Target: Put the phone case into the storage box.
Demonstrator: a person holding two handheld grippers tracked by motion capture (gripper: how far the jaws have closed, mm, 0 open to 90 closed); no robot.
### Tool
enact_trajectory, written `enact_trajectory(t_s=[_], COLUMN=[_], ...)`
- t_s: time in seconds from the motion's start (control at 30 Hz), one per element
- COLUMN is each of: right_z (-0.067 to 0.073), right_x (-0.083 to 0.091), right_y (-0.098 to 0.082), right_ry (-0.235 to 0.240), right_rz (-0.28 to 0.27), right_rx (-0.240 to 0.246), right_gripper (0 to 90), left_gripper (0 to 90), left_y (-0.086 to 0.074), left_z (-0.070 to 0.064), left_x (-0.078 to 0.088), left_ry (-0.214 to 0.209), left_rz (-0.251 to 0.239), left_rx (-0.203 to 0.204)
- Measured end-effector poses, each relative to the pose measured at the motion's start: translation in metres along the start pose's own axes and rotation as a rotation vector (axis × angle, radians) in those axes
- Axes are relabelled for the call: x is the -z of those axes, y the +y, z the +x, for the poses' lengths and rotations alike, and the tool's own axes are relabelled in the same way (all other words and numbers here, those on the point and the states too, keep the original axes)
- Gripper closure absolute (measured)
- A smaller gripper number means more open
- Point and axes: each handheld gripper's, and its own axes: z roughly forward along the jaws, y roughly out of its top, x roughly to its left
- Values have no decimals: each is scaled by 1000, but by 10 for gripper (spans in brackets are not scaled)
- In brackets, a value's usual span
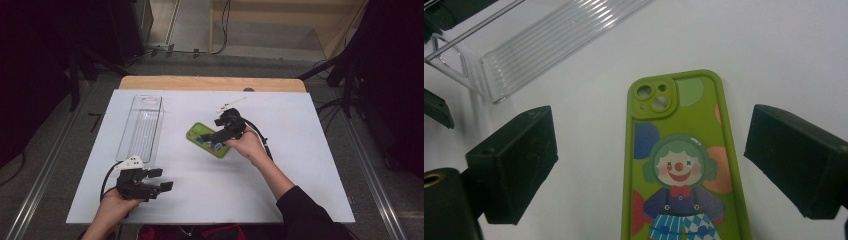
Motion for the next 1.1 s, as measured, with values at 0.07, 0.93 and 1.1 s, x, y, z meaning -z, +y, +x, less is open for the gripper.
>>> enact_trajectory(t_s=[0.07, 0.93, 1.1], right_z=[-1, -5, -5], right_x=[-1, -18, -23], right_y=[-1, -21, -25], right_ry=[0, -46, -64], right_rz=[3, 67, 78], right_rx=[-2, -12, -7], right_gripper=[51, 51, 51], left_gripper=[277, 277, 276], left_y=[0, 0, 0], left_z=[0, 0, 0], left_x=[0, 0, 0], left_ry=[-1, -2, -1], left_rz=[0, -2, -2], left_rx=[-1, -3, -1])
